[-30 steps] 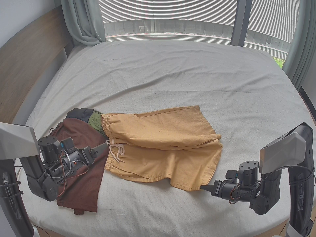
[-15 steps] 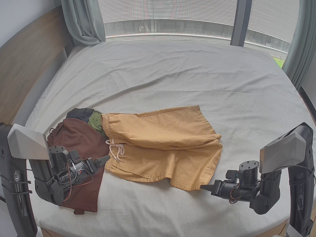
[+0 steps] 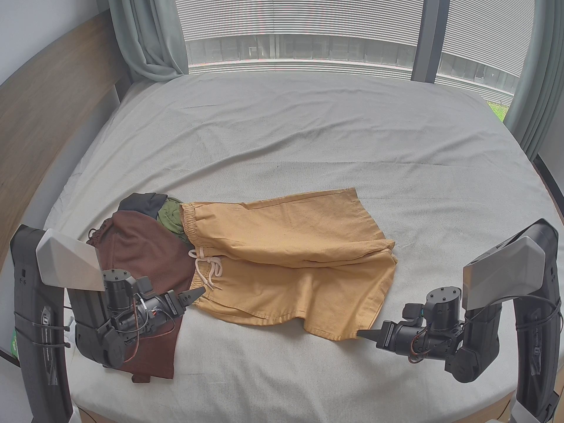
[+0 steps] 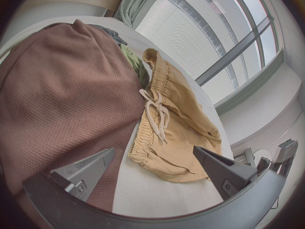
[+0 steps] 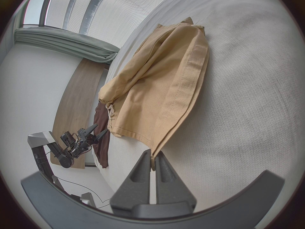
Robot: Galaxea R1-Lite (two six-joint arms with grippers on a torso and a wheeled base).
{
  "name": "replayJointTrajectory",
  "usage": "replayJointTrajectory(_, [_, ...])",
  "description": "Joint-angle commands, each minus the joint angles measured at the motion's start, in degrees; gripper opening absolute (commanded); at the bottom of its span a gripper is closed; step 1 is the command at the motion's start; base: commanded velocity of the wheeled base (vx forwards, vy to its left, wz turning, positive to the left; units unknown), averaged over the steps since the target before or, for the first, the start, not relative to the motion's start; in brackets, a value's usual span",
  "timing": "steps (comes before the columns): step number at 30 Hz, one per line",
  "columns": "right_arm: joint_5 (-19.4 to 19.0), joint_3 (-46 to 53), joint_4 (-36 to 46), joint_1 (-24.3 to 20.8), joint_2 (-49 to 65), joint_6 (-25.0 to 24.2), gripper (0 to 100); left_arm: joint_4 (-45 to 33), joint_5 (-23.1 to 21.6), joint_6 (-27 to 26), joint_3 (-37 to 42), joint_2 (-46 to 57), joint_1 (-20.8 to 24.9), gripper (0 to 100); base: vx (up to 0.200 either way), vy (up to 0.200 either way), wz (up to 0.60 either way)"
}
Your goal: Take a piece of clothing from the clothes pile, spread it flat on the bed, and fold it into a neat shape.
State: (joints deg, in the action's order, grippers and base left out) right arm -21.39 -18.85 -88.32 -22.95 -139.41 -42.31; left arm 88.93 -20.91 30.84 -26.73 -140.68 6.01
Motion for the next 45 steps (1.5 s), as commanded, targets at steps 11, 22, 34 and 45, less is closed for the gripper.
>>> replayJointTrajectory(11, [0.0,-0.4,-0.1,0.1,-0.7,0.0,0,0.0,0.6,0.6,-4.4,-4.9,1.3,100,0.000,0.000,0.00])
replayJointTrajectory(22, [0.0,-0.7,-0.1,0.4,-0.8,0.0,0,0.0,1.2,0.7,-6.0,-5.7,1.5,100,0.000,0.000,0.00])
replayJointTrajectory(34, [0.0,-0.2,-0.1,0.5,-0.8,0.0,0,0.0,1.2,0.3,-6.4,-6.4,1.5,0,0.000,0.000,0.00])
replayJointTrajectory(45, [-0.3,6.7,0.0,6.5,0.2,9.0,0,0.1,0.9,0.6,-0.4,-0.7,1.2,0,0.000,0.000,0.00])
